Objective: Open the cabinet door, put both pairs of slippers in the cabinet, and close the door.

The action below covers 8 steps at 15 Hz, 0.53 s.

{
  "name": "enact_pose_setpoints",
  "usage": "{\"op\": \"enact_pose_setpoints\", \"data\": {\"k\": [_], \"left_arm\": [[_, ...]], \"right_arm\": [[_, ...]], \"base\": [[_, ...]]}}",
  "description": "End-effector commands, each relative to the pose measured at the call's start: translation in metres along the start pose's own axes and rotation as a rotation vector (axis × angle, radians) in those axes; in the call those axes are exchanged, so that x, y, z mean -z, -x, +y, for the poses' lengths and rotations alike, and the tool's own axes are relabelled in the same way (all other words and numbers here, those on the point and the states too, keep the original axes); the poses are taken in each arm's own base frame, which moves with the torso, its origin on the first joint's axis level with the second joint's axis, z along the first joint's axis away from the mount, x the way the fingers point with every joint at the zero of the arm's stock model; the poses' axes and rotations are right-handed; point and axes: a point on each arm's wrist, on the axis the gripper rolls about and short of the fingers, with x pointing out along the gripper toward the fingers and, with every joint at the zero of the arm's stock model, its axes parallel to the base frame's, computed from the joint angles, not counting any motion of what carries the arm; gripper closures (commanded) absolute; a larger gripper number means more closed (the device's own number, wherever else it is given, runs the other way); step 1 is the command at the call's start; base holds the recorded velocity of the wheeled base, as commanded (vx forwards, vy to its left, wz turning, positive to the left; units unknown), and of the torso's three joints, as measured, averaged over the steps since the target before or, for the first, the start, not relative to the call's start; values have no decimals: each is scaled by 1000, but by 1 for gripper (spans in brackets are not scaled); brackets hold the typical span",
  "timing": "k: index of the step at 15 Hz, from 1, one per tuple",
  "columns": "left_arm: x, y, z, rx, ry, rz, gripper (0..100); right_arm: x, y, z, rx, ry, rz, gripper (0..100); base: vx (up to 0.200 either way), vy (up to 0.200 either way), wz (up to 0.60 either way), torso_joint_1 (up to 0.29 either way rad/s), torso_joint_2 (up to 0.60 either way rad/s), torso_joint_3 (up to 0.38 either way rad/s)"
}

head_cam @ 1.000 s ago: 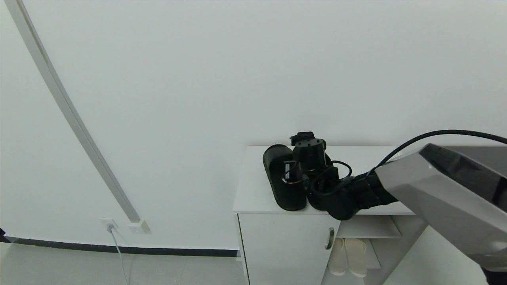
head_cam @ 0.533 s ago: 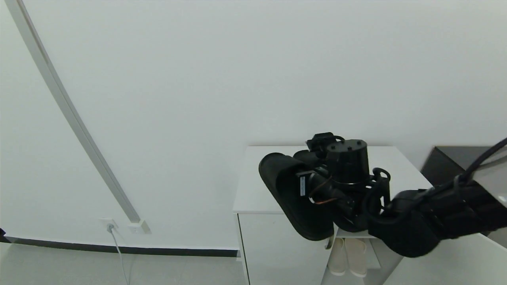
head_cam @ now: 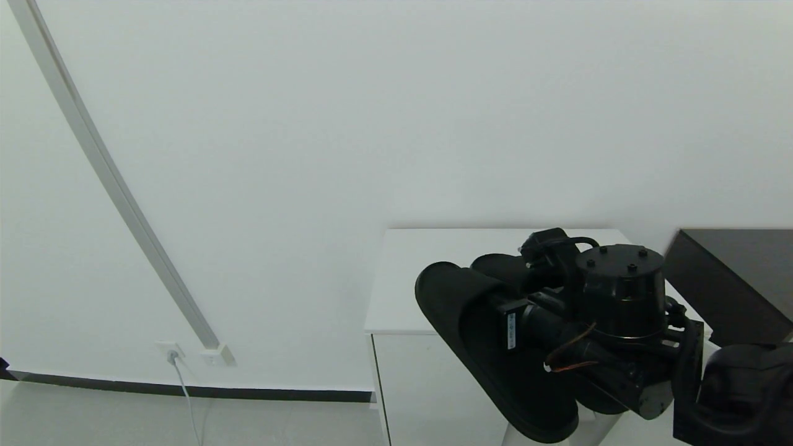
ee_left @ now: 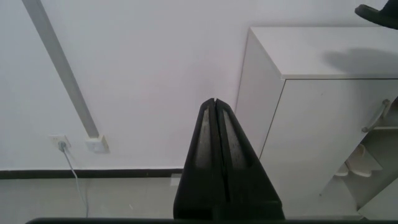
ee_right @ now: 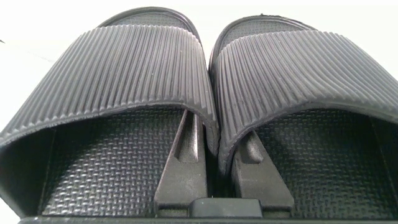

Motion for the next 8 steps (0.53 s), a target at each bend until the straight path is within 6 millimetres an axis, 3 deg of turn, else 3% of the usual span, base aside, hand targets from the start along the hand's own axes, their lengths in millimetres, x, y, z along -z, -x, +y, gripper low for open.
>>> {"op": "enact_pose_setpoints", "data": {"k": [1,5,8], "left_arm": [[0,0,0,0,1,0,100],[0,0,0,0,1,0,100],[0,0,0,0,1,2,100]], "right_arm": [[1,2,0,-1,2,4,100],[2,1,0,1,3,6,100],[3,1,1,-3,5,9,100]], "base": [[0,0,0,0,0,0],[0,0,0,0,0,0],[-200,0,0,4,1,2]]}}
